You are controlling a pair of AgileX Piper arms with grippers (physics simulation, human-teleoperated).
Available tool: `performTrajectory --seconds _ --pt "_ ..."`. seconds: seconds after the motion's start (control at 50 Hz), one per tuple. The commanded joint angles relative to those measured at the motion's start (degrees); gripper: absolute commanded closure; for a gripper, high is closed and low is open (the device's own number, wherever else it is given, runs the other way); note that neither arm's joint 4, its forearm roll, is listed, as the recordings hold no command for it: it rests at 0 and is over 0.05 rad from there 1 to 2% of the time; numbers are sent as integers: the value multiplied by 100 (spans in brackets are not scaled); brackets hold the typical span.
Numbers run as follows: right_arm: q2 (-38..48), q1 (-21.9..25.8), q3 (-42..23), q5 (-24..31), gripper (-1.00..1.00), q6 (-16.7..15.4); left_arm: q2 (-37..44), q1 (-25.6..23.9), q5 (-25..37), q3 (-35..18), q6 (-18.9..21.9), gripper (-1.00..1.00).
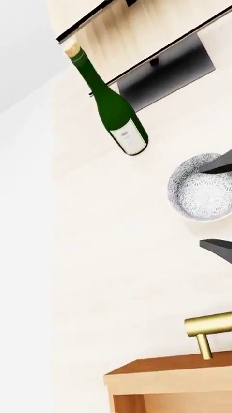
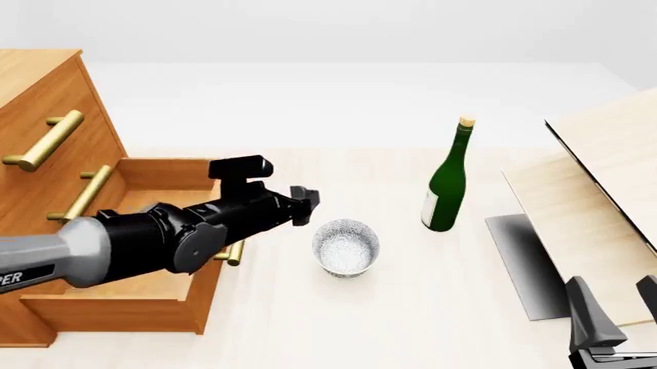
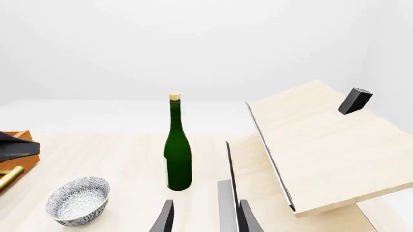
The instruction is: Put the bowl in the bottom drawer of the cabinet and close it.
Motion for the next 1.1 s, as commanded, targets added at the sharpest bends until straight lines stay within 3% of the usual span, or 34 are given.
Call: performTrajectory --seconds 0.02,1.1 --pt "0 -1 0 -1 -100 1 321 -8 -72 -87 -186 -100" --pt "0 -1 0 1 -100 1 1685 -188 -342 -500 -662 -100"
